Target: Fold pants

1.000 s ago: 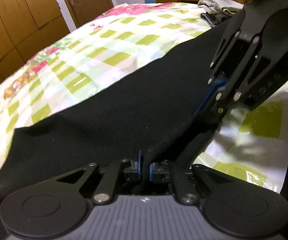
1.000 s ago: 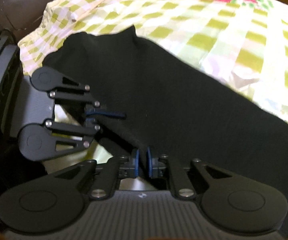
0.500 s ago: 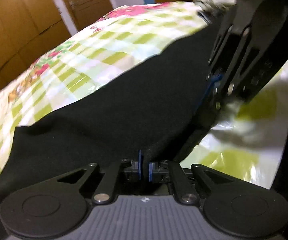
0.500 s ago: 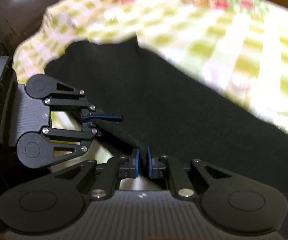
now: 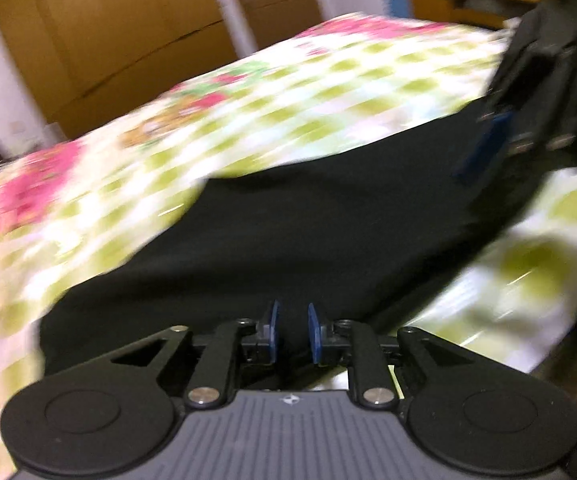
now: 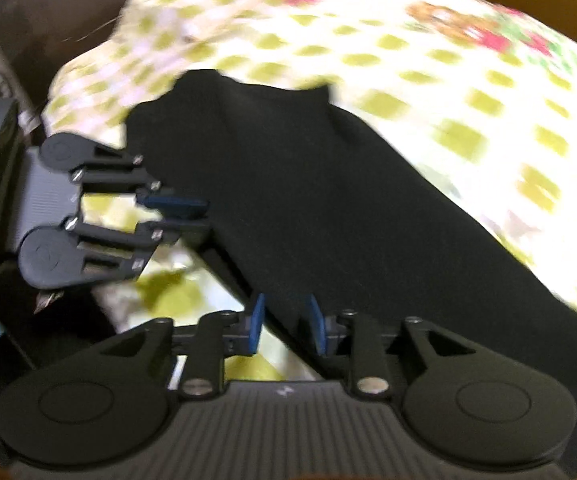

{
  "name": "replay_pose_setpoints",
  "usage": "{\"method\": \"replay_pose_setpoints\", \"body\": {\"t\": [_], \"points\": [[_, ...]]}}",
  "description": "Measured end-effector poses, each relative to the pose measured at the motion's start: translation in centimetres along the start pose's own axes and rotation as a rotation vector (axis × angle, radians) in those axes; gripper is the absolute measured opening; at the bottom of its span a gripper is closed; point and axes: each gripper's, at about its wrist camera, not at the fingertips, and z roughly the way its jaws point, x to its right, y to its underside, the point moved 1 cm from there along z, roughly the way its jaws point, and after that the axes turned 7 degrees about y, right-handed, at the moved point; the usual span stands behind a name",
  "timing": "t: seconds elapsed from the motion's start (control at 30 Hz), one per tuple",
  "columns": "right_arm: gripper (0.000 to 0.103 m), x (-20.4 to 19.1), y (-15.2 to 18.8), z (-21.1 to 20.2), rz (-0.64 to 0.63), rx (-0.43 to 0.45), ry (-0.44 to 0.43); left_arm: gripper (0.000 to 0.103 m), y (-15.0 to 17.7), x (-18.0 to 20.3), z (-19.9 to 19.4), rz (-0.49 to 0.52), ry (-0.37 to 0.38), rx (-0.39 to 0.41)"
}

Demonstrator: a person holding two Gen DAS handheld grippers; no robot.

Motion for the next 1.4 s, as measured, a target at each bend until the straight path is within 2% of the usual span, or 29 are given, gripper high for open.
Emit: {"method": "replay_pose_setpoints", "body": {"t": [0.1,0.23,0.33,0.4,0.5,0.57,0.6,0.63,0.67,0.73,0.8,0.87,0.93,1.0,1.1,1.17,1.23,1.3,1.4], "points": [[0.034,-2.8,-2.6,1.9,-0.076,0.032,-0.08,0.037,2.9,-4.9,-0.1,-0.074,-0.109,-0.066],[0.037,-7.4,-6.3,6.2,-0.186,0.077,-0.176,0.045,6.0,-10.1,0.1,-0.216,-0.169,-0.104],[0.038,-11.3,-8.2,9.4,-0.334,0.104,-0.173,0.051,7.1,-12.7,0.0,-0.29,-0.233,-0.098],[0.043,-12.9,-8.7,10.8,-0.404,0.104,-0.169,0.055,7.7,-14.2,0.4,-0.328,-0.244,-0.096],[0.043,-14.2,-9.3,13.0,-0.445,0.087,-0.154,0.062,8.4,-16.5,1.2,-0.408,-0.219,-0.079],[0.042,-14.5,-9.7,13.9,-0.413,0.073,-0.157,0.063,8.7,-17.7,1.3,-0.481,-0.189,-0.07],[0.037,-14.7,-9.9,14.2,-0.397,0.063,-0.158,0.06,9.0,-18.3,1.2,-0.497,-0.183,-0.061],[0.026,-14.8,-10.1,14.5,-0.378,0.051,-0.158,0.045,9.0,-18.7,1.5,-0.492,-0.19,-0.069],[0.02,-14.7,-10.2,15.1,-0.363,0.032,-0.164,0.032,8.9,-18.9,1.6,-0.473,-0.214,-0.084],[0.017,-14.4,-10.4,14.9,-0.322,0.005,-0.185,0.017,8.7,-19.3,1.4,-0.448,-0.221,-0.087],[0.015,-14.5,-10.9,14.9,-0.292,-0.009,-0.208,0.017,8.2,-19.2,0.6,-0.396,-0.276,-0.081],[0.013,-14.6,-11.4,14.6,-0.251,-0.012,-0.243,0.017,8.2,-19.5,-0.2,-0.392,-0.312,-0.065],[0.002,-15.1,-12.1,14.7,-0.208,0.0,-0.295,0.017,8.8,-19.8,0.2,-0.395,-0.353,-0.094],[0.002,-16.0,-12.2,15.3,-0.19,0.013,-0.315,0.017,8.9,-19.3,0.5,-0.352,-0.385,-0.116],[0.004,-16.3,-12.0,16.3,-0.155,0.009,-0.319,0.019,7.1,-17.0,-0.7,-0.277,-0.356,-0.04],[0.005,-15.5,-12.3,15.1,-0.131,0.037,-0.347,0.02,5.4,-15.5,-1.0,-0.25,-0.299,0.02],[0.009,-13.2,-13.0,12.9,-0.074,0.082,-0.336,0.02,3.9,-13.9,-0.5,-0.22,-0.241,0.064],[0.011,-10.0,-13.5,10.7,-0.013,0.133,-0.312,0.022,3.0,-12.7,0.6,-0.204,-0.191,0.077],[0.029,-3.9,-13.7,8.2,0.079,0.206,-0.218,0.023,3.4,-12.0,2.9,-0.206,-0.156,0.034]]}}
